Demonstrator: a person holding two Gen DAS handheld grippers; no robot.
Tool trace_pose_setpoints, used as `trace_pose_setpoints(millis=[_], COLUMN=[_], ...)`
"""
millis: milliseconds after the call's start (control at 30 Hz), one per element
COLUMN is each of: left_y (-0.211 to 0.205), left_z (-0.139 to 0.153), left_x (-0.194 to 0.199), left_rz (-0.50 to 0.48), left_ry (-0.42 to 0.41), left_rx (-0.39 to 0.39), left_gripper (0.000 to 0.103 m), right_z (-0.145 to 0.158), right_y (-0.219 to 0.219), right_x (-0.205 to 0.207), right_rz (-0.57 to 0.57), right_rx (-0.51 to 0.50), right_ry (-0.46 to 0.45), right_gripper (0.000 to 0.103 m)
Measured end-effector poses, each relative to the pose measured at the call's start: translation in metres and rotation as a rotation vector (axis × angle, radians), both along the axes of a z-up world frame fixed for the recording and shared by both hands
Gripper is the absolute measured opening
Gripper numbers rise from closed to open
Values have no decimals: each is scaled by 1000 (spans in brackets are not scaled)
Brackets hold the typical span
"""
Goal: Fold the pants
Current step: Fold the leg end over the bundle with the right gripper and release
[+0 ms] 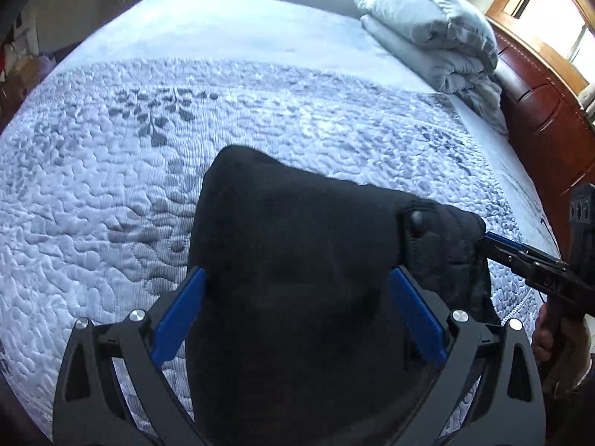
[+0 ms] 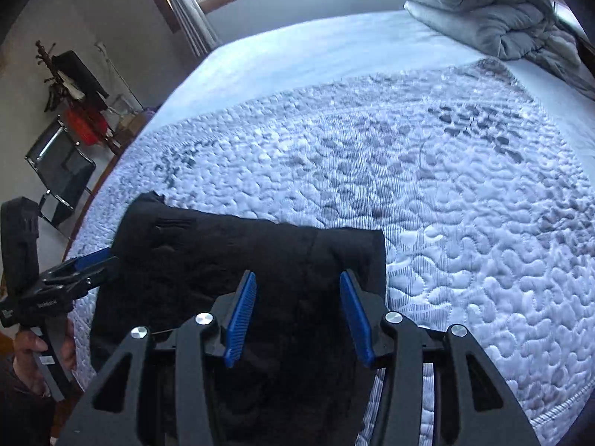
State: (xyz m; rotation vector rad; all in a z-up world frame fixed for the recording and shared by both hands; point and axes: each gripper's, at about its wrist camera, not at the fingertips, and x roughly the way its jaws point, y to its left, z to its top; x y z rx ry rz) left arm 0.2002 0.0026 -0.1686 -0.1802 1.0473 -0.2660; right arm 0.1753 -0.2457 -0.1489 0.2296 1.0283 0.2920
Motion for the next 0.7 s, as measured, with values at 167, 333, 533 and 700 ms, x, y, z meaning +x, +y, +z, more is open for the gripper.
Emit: trace_pose_setpoints(millis=[167, 333, 533, 700], left_y=[9, 14, 11, 9], left_z=[-17, -6, 26, 47], left_x=[6, -4, -42, -85], left_rz=[-3, 7, -5, 1], left_ry=[36, 5, -66, -112], left_rx=[-21, -10, -13, -40], left_gripper=[99, 99, 99, 99], right_z=[-13, -3, 15, 22], right_y=[-2, -9, -13, -6], right_x=[3, -3, -33, -72], right_rz=[-5, -22, -14, 25], right_rx=[34, 81, 114, 112], right_ry=[19, -8, -28, -44], right_gripper=[48, 49, 50, 54])
